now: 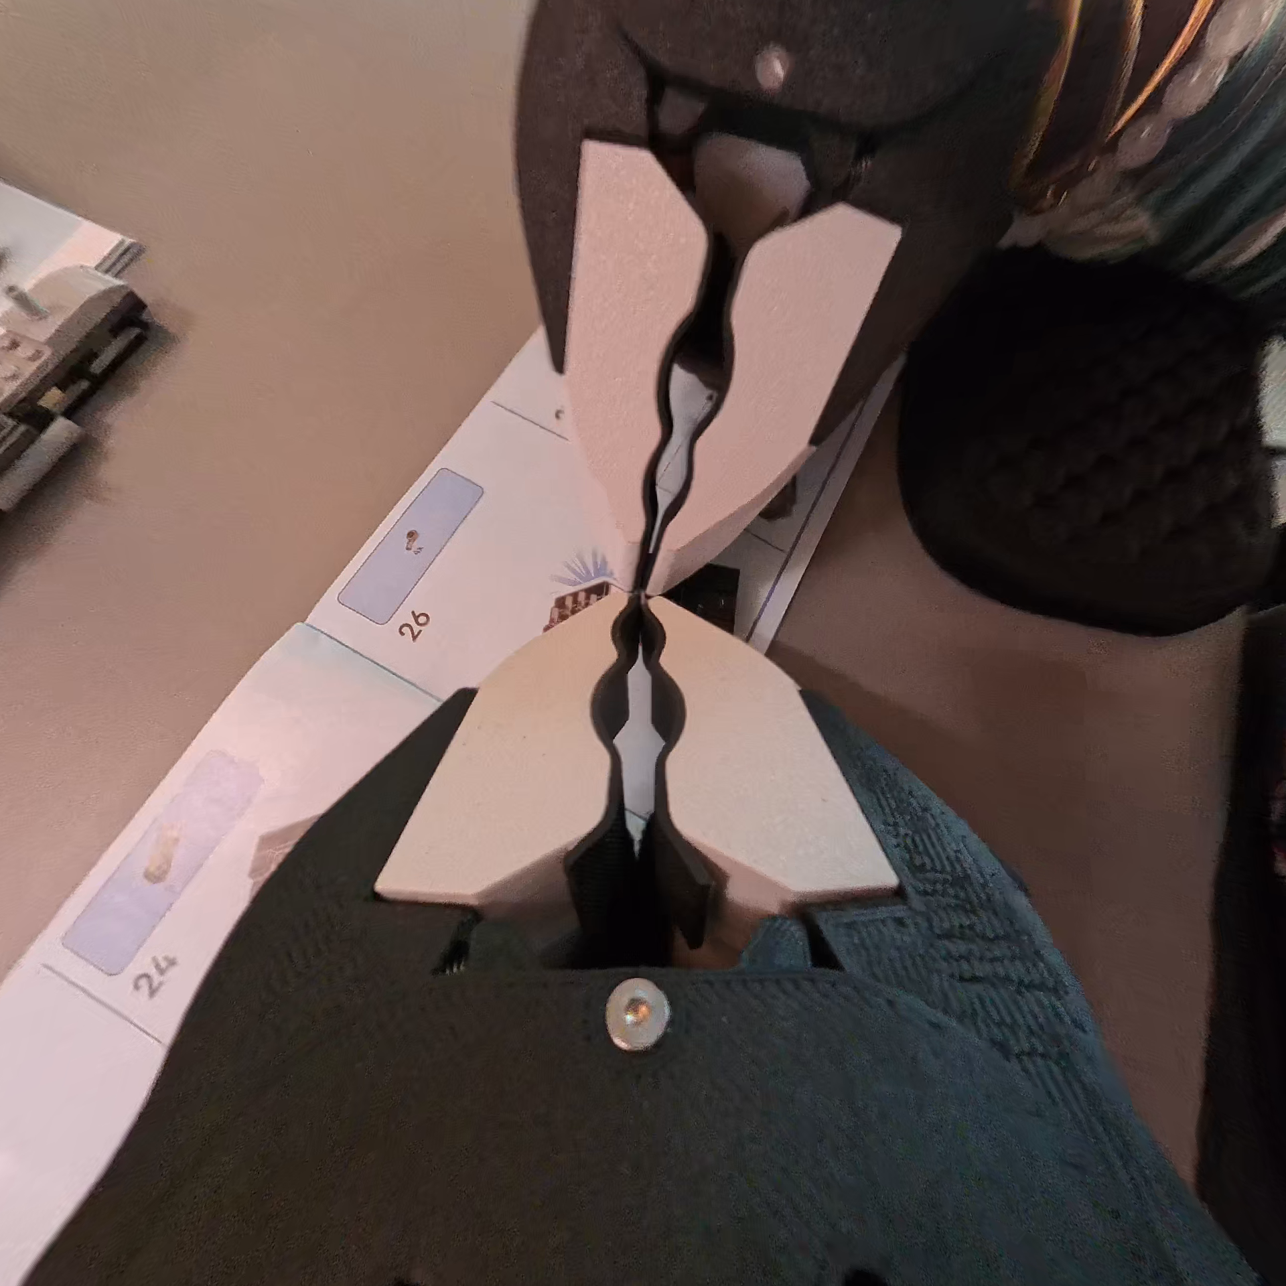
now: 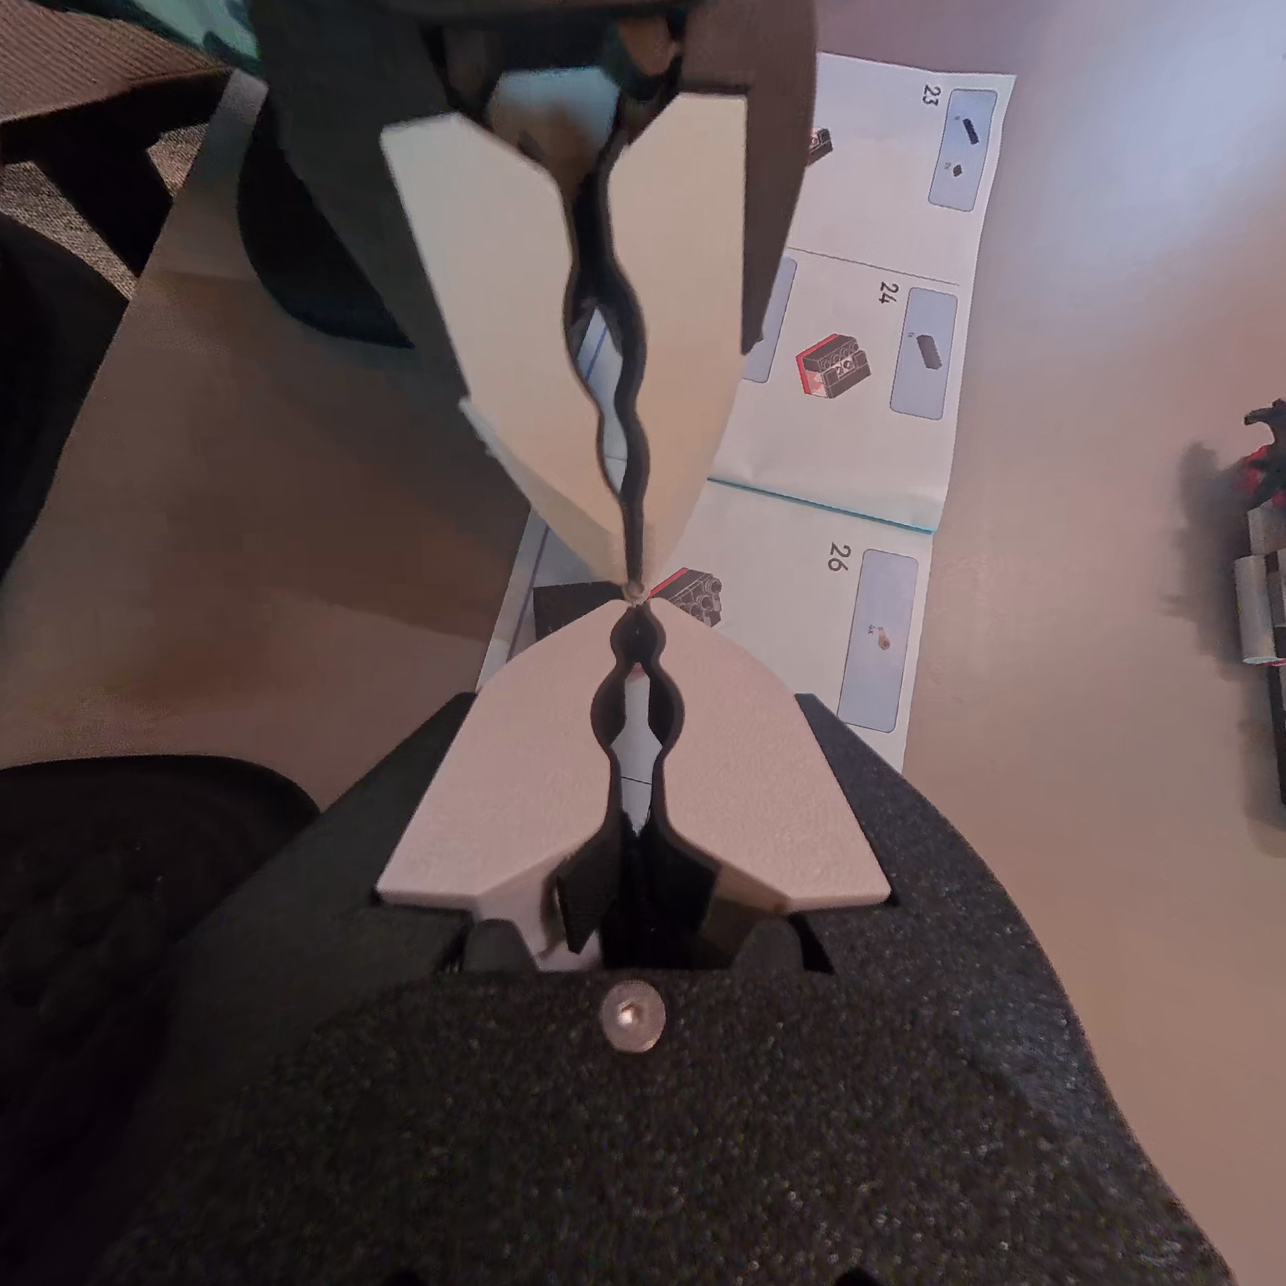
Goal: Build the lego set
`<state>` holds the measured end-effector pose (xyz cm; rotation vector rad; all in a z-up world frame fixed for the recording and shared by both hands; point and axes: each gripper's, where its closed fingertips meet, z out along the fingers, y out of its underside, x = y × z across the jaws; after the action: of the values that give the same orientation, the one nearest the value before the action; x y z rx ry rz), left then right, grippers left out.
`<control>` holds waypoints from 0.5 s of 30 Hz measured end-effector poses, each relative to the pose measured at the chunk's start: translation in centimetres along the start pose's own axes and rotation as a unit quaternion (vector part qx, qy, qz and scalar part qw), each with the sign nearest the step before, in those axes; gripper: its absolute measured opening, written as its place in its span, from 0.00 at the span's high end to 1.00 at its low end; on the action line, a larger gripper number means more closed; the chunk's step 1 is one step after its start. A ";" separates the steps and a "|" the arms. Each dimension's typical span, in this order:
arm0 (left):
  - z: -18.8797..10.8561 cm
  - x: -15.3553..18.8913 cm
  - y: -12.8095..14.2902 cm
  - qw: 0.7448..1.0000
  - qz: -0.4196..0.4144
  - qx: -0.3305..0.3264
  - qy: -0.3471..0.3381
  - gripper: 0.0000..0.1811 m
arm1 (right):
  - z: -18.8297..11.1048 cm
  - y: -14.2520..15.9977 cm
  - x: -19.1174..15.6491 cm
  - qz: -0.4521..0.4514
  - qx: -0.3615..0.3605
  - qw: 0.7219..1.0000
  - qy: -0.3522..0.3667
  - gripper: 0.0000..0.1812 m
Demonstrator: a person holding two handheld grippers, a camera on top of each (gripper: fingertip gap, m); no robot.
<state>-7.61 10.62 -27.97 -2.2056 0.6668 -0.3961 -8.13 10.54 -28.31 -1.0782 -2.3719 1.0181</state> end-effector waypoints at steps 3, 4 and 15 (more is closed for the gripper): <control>-1.3 -0.7 -0.6 0.998 -0.051 0.031 0.021 1.00 | 0.0 0.0 0.0 -0.002 0.007 1.000 -0.002 1.00; -1.1 -0.6 -0.1 0.998 -0.055 0.014 0.029 1.00 | 0.0 0.0 0.0 -0.006 0.006 1.000 -0.001 1.00; -0.1 -0.1 0.5 0.998 -0.044 -0.016 0.050 1.00 | 0.0 0.0 0.0 -0.017 -0.001 1.000 0.006 1.00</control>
<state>-7.90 10.34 -28.23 -2.2632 0.6348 -0.5464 -8.12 10.53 -28.29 -1.0375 -2.3737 0.9950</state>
